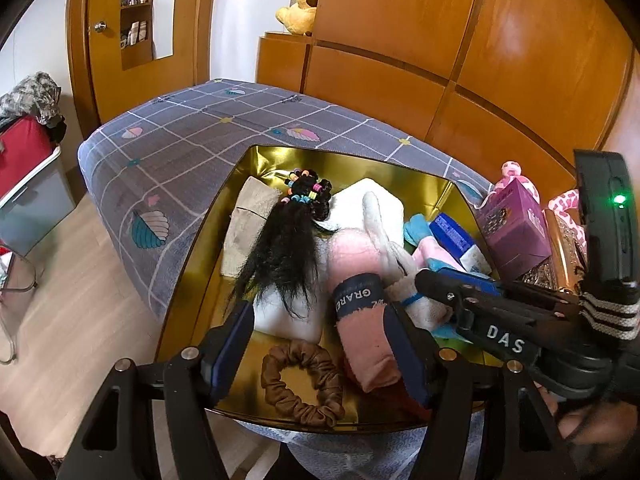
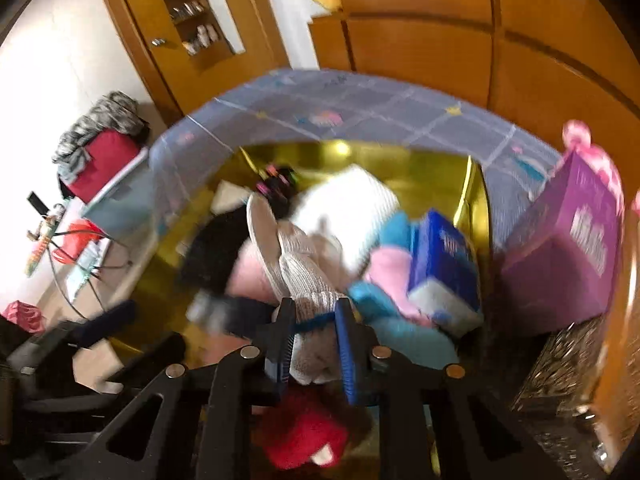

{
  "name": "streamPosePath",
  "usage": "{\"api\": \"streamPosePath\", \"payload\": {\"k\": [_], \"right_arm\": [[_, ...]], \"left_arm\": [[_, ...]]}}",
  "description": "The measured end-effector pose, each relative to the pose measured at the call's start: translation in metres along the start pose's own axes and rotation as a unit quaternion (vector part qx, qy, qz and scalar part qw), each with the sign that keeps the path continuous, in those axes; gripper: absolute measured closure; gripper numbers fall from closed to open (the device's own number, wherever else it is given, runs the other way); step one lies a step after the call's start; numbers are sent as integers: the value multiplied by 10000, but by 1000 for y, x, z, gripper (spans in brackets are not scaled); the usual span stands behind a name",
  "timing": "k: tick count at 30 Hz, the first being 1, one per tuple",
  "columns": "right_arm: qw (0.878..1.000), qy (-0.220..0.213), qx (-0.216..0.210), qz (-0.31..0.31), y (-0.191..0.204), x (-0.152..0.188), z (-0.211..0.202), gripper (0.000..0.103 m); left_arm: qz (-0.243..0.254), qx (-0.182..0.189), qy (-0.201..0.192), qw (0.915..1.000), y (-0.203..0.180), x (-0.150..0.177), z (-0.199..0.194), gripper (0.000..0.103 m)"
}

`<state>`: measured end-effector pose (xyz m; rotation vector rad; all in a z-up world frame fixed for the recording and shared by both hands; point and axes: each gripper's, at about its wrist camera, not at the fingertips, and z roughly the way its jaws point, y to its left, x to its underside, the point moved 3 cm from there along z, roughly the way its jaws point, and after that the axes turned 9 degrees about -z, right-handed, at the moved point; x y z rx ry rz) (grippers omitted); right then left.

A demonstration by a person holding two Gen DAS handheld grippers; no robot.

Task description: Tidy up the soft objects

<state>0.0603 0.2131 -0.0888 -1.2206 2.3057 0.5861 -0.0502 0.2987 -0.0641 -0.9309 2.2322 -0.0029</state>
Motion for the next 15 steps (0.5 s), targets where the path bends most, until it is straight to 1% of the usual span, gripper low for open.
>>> {"api": "streamPosePath", "payload": {"k": [2, 5, 8, 11, 14, 15], "right_arm": [[10000, -50, -19, -2, 0, 0, -2, 84], [9999, -54, 103, -106, 1, 0, -6, 84], [9998, -172, 112, -50, 1, 2, -16, 84], [9992, -353, 200, -15, 0, 7, -33, 79], [9973, -551, 488, -61, -1, 13, -52, 77], [9966, -595, 561, -47, -2, 14, -57, 74]], "left_arm": [[31, -2, -9, 10000, -2, 1, -1, 35], [80, 12, -45, 10000, -4, 1, -3, 35], [156, 29, -89, 9998, -8, 2, -6, 35], [209, 59, -127, 9997, -13, 3, -9, 34], [301, 80, -169, 9994, -18, 5, -13, 33], [329, 90, -186, 9992, -21, 6, -14, 33]]}}
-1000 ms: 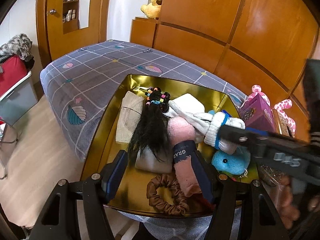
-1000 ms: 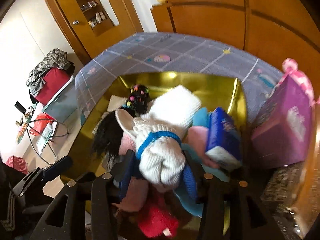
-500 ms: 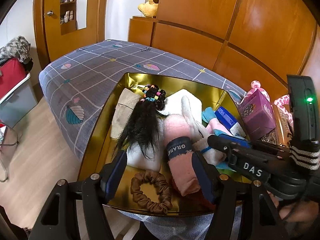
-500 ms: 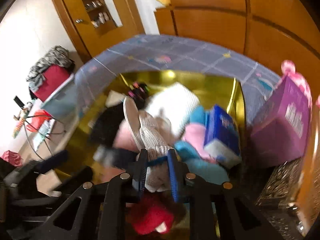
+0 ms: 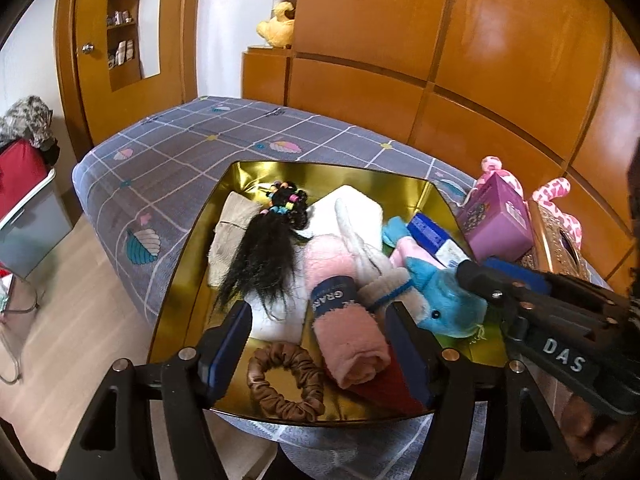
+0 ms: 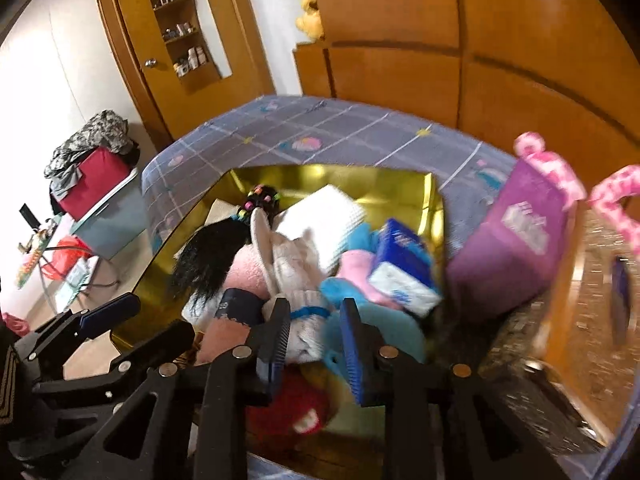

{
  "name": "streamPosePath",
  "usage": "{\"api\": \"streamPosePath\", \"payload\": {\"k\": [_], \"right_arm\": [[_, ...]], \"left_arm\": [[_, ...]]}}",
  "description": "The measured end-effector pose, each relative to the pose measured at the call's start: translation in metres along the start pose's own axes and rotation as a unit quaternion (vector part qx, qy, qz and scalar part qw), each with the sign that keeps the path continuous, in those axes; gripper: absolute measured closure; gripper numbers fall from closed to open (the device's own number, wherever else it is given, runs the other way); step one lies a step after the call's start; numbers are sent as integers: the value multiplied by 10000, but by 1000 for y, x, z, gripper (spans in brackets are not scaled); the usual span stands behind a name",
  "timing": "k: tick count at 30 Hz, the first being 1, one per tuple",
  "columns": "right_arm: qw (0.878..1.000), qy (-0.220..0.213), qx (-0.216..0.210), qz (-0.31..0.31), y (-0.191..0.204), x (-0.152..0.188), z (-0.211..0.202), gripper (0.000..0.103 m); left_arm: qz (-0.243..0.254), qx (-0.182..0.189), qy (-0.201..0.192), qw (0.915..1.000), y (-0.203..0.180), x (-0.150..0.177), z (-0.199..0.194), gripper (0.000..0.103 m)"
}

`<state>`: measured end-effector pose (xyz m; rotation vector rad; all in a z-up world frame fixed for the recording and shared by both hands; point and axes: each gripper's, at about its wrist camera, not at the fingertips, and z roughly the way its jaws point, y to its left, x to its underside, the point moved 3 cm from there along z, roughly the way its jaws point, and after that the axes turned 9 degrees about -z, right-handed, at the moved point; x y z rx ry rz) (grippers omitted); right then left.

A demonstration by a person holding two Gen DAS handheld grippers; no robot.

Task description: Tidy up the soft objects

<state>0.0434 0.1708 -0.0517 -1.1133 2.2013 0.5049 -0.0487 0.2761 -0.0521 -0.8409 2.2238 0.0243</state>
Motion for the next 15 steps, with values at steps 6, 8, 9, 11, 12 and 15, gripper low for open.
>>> {"api": "streamPosePath", "payload": {"k": [6, 8, 9, 11, 12, 15], "right_arm": [[9977, -264, 628, 61, -12, 11, -32, 67], [9951, -341, 920, 78, -17, 17, -43, 67], [9940, -365, 1025, 113, -20, 20, -47, 66], [9920, -392, 1183, 217, -25, 28, -55, 64], [9906, -384, 1279, 278, -29, 32, -59, 63], [9860, -345, 1558, 478, -39, 46, -69, 63]], "left_arm": [[229, 55, -167, 9996, -20, 4, -11, 26], [287, 93, -194, 9994, -28, 5, -13, 24], [359, 135, -218, 9990, -35, 6, -15, 23], [489, 151, -295, 9983, -46, 8, -18, 16], [543, 168, -331, 9978, -51, 8, -19, 14], [570, 253, -384, 9973, -60, 11, -24, 8]]}}
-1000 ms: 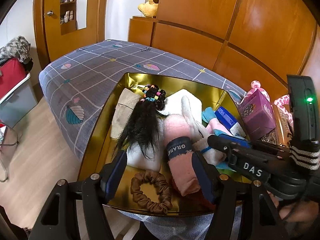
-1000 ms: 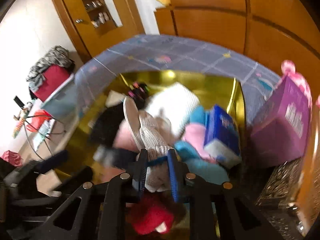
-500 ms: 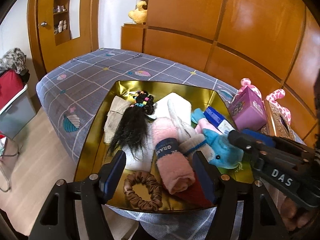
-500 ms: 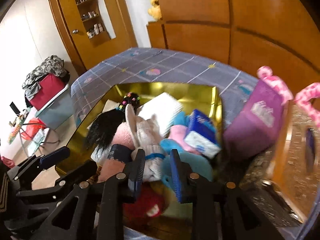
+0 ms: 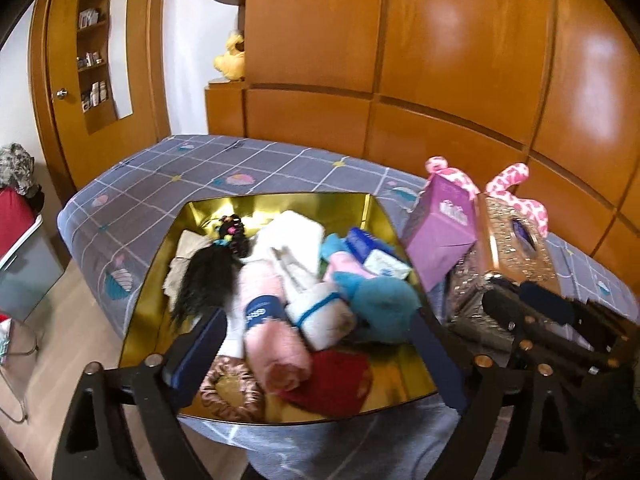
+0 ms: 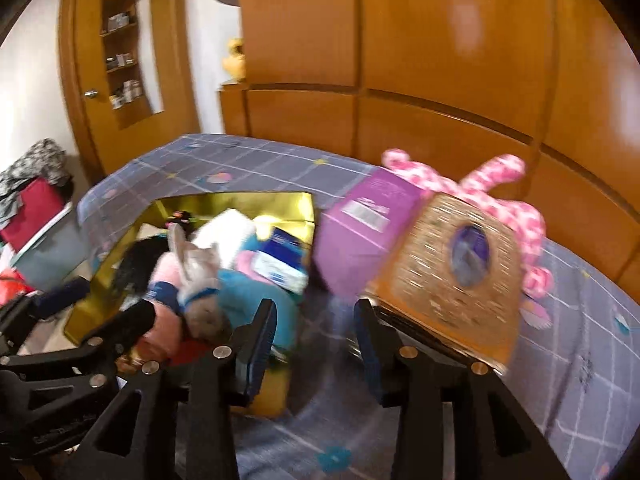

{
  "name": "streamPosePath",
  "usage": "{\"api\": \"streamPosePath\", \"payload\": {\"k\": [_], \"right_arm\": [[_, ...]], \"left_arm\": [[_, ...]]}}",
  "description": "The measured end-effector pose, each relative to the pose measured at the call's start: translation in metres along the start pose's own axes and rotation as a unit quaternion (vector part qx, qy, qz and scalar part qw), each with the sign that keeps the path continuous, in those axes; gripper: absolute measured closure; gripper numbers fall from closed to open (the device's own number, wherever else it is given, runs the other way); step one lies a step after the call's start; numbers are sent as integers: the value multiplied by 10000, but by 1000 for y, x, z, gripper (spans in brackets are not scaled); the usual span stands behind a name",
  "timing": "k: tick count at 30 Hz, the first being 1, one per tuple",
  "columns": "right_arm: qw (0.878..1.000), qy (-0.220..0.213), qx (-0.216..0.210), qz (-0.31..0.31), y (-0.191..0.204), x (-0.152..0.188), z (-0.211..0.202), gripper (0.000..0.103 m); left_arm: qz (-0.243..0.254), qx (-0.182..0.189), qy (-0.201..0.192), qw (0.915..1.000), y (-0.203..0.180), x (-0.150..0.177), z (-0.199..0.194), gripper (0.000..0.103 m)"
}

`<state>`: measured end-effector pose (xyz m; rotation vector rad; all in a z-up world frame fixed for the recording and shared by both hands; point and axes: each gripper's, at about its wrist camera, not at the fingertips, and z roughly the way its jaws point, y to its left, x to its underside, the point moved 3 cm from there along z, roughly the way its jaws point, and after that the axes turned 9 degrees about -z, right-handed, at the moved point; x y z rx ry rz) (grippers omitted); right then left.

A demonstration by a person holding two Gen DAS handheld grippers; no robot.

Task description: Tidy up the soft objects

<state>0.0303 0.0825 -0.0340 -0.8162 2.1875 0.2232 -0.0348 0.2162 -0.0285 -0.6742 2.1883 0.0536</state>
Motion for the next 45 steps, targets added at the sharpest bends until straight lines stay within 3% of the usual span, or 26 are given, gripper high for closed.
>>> {"api": "streamPosePath", "payload": {"k": [2, 12, 45], "right_arm": [[9999, 25, 107, 108, -7, 7, -3, 63], [9988, -19, 398, 287, -21, 23, -16, 63], [9987, 17, 394, 329, -22, 23, -16, 63]], "left_arm": [[-7, 15, -19, 10000, -5, 2, -2, 0], [46, -19, 7, 10000, -11, 8, -4, 0], [107, -83, 32, 9999, -12, 11, -4, 0]]}}
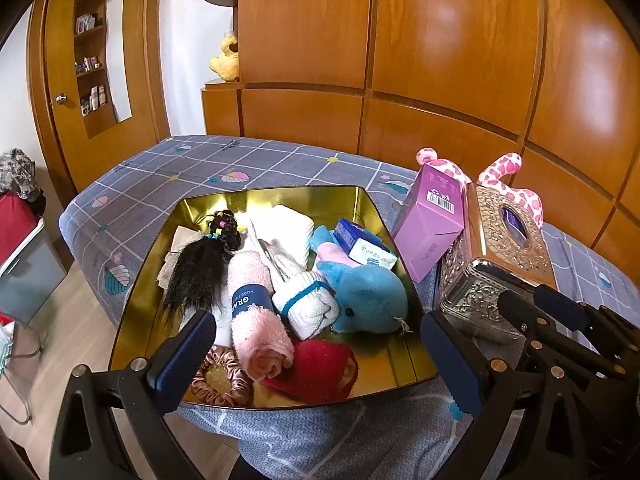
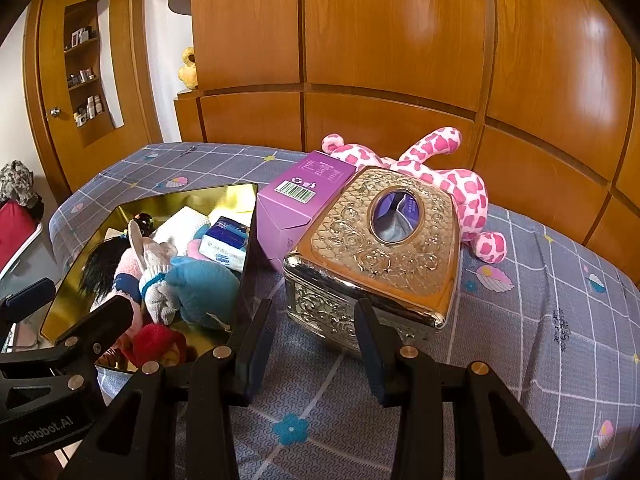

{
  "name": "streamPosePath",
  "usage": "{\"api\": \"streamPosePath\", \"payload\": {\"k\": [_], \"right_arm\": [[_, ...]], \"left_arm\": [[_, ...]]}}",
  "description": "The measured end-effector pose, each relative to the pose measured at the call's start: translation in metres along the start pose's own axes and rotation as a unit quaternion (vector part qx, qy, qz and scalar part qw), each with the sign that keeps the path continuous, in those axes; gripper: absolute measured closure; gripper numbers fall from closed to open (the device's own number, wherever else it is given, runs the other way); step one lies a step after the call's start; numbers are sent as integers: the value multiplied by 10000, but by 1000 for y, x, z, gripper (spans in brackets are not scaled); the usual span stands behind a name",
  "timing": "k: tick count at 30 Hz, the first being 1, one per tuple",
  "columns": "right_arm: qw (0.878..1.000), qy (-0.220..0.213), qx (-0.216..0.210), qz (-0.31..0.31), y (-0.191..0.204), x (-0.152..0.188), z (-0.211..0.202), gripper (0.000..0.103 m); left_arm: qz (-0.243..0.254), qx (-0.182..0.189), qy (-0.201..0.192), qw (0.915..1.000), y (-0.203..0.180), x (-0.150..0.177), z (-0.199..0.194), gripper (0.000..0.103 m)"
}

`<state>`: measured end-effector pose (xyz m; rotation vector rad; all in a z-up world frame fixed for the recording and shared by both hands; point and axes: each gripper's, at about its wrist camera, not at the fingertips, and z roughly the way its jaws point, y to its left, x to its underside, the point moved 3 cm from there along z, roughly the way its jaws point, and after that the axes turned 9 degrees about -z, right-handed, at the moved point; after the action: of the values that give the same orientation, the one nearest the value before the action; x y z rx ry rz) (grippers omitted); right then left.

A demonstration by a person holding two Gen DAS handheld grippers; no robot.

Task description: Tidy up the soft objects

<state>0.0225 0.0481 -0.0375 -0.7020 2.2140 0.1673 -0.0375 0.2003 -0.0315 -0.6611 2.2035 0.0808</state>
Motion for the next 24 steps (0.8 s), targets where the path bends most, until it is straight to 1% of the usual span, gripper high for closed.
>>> {"api": "streamPosePath", "payload": {"k": [24], "right_arm": [[10000, 9, -8, 11, 1, 1, 0, 63]], "left_arm": [[-56, 28, 37, 10000, 1, 1, -1, 0]]}}
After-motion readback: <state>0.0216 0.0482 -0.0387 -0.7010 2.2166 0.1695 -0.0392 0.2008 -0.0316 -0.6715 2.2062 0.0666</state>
